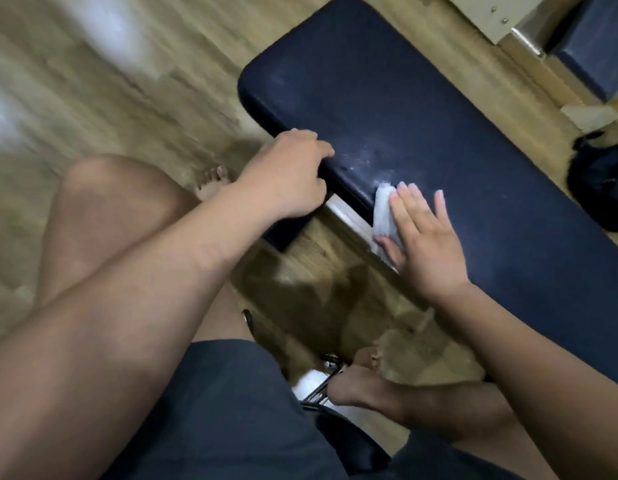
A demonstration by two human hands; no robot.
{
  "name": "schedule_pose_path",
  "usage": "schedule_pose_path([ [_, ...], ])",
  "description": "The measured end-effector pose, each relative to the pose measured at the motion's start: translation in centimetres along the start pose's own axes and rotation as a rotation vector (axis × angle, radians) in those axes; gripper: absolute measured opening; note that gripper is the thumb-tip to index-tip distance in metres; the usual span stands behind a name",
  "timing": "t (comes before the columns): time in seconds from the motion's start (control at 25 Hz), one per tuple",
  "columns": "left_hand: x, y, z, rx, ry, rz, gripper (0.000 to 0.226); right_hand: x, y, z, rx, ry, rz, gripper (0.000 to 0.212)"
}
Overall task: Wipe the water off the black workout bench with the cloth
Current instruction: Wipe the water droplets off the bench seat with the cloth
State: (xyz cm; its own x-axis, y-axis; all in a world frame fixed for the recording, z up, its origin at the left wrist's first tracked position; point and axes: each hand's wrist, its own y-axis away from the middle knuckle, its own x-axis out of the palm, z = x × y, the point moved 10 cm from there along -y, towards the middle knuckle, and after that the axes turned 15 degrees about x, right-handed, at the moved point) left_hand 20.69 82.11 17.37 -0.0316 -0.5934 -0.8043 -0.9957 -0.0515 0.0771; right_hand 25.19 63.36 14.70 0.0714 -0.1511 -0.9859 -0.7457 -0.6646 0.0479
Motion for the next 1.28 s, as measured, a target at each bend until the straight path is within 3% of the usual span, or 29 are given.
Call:
schedule_pose_path([
  [0.16, -0.5, 1.4, 2.4, -0.147, -0.065, 0.080, 0.053, -2.5, -8.8, 9.2, -0.057, -0.146, -0.022, 0.062],
  [0.32, -0.3, 2.7, 5.4, -0.351, -0.189, 0.221, 0.078, -3.4, -16.7, 16.5, -0.036, -0.130, 0.061, 0.067],
  [0.52, -1.2, 2.5, 5.1, -0.456, -0.157, 0.124, 0.072, -3.3, -16.5, 16.6, -0.042, -0.126, 0.082, 0.060],
  [0.72, 0.5, 1.2, 2.7, -0.346, -0.099, 0.145, 0.083, -2.0, -6.3, 6.5, 0.034, -0.234, -0.040, 0.060],
  [0.92, 0.7, 1.3, 3.4, -0.260, -0.164, 0.192, 0.087, -0.6, 4.5, -3.6, 0.252, -0.142, 0.034, 0.063],
  [1.04, 0.6, 1.6, 4.7, -0.256, -0.155, 0.213, 0.090, -0.6, 2.4, -2.1, 0.278, -0.174, 0.030, 0.061],
  [1.28, 0.3, 1.3, 4.5, -0.171, -0.051, 0.104, 0.090, -2.2, -11.6, 10.7, 0.152, -0.176, -0.013, 0.062],
])
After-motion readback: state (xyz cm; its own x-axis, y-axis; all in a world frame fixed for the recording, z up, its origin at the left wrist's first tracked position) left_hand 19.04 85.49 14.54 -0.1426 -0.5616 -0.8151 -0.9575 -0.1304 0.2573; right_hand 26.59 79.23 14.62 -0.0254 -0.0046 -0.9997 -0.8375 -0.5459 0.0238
